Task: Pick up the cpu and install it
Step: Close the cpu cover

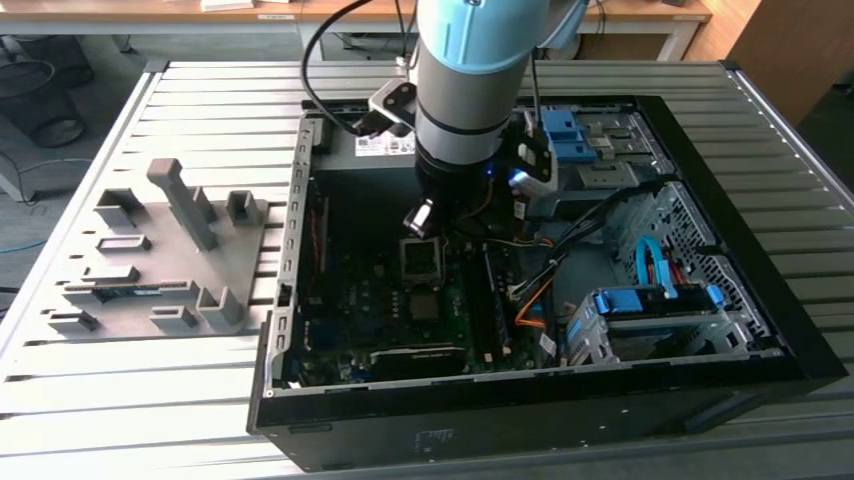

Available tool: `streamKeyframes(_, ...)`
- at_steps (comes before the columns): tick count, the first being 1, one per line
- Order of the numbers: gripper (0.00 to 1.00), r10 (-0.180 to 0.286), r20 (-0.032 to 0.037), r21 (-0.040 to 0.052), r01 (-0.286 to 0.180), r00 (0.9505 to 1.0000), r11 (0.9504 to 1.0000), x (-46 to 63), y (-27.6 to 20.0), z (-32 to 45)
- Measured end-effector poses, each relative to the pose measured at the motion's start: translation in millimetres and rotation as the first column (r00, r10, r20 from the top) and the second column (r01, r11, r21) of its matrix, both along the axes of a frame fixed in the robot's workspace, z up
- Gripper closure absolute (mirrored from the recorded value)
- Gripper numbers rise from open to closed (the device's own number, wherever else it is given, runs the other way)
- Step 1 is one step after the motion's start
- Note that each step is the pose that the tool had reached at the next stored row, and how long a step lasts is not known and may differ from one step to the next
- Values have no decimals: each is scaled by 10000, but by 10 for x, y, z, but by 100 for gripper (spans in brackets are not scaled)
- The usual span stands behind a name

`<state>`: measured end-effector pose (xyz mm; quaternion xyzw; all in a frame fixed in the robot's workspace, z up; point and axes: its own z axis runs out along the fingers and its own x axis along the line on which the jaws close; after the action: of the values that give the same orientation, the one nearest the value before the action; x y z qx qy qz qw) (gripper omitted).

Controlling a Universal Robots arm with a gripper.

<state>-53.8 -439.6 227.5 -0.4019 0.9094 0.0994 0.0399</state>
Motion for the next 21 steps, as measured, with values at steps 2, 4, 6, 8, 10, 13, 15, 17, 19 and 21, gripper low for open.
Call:
streamKeyframes(2,90,22,5,0,-22,10000,10000,-3,0,7)
streamKeyframes(4,90,38,7,0,-38,10000,10000,-6,-1,14)
streamKeyframes(6,90,57,13,1,-57,10000,10000,-11,-3,19)
streamKeyframes(8,90,81,20,1,-81,10000,10000,-17,-4,23)
streamKeyframes(10,90,102,25,0,-102,9999,9999,-21,-7,28)
streamKeyframes(13,90,131,32,-3,-131,9999,9999,-27,-8,38)
streamKeyframes(15,90,151,37,0,-151,9999,9999,-30,-9,43)
streamKeyframes(17,90,167,39,0,-167,9999,9999,-32,-10,49)
streamKeyframes(19,90,181,39,0,-181,9998,9998,-34,-11,53)
streamKeyframes(21,90,199,40,-2,-199,9998,9998,-36,-14,57)
